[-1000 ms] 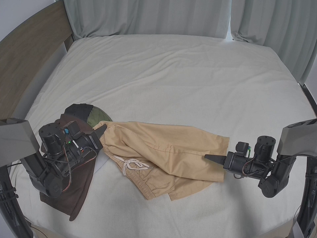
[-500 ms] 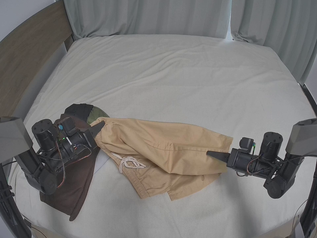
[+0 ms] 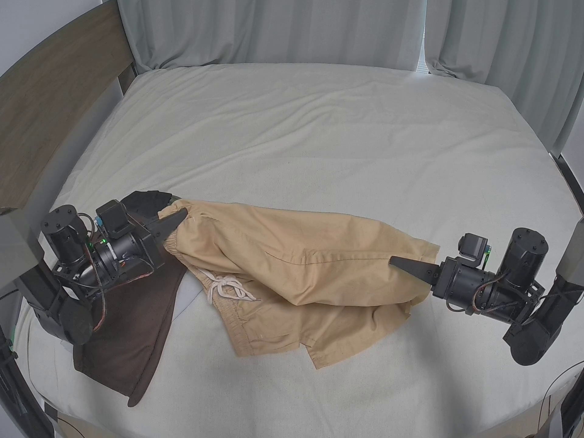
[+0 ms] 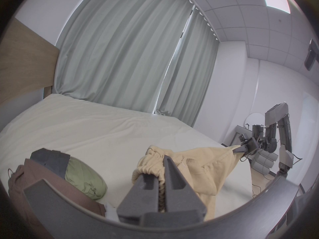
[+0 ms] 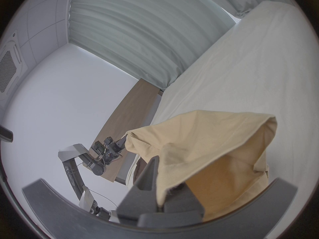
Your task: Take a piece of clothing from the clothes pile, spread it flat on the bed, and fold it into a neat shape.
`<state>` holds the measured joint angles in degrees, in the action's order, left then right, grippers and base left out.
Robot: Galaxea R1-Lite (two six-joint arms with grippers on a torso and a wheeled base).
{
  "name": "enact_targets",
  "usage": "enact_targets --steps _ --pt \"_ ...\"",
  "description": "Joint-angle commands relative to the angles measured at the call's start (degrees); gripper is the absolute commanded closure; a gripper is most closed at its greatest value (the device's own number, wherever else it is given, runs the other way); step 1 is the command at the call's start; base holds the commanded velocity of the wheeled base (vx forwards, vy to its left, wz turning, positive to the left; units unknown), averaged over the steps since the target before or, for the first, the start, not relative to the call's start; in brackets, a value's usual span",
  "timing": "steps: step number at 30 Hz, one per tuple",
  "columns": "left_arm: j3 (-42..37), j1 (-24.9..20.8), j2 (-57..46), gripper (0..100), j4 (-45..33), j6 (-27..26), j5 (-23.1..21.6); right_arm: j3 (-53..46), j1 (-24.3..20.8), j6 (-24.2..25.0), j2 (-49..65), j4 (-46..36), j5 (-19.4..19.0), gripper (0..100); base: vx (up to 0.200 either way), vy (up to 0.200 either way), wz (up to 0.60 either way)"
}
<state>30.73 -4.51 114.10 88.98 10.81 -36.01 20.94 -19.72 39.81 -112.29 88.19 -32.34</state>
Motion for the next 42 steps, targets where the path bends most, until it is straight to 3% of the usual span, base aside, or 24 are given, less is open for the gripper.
enact_targets --steps 1,5,20,24,42 --pt "1.0 2.2 -1.9 100 0.1 0.3 -2.9 0.2 -0.1 0.0 2.7 0.0 -0.1 100 0.0 0.0 0.0" --pt "1.8 2.8 -2.0 100 0.1 0.3 -4.9 0.6 0.0 0.0 3.3 0.1 -0.2 100 0.0 0.0 0.0" --pt "2.1 2.6 -3.5 100 0.1 0.3 -5.6 1.6 0.7 0.5 8.0 0.0 -0.3 100 0.0 0.0 0.0" --pt "1.5 2.6 -3.4 100 0.1 0.1 -7.8 1.9 0.8 0.7 8.1 0.0 -0.3 100 0.0 0.0 0.0" --pt "1.9 3.5 -2.9 100 0.1 0.2 -7.9 3.8 6.8 1.0 7.6 0.0 -0.8 100 0.0 0.0 0.0"
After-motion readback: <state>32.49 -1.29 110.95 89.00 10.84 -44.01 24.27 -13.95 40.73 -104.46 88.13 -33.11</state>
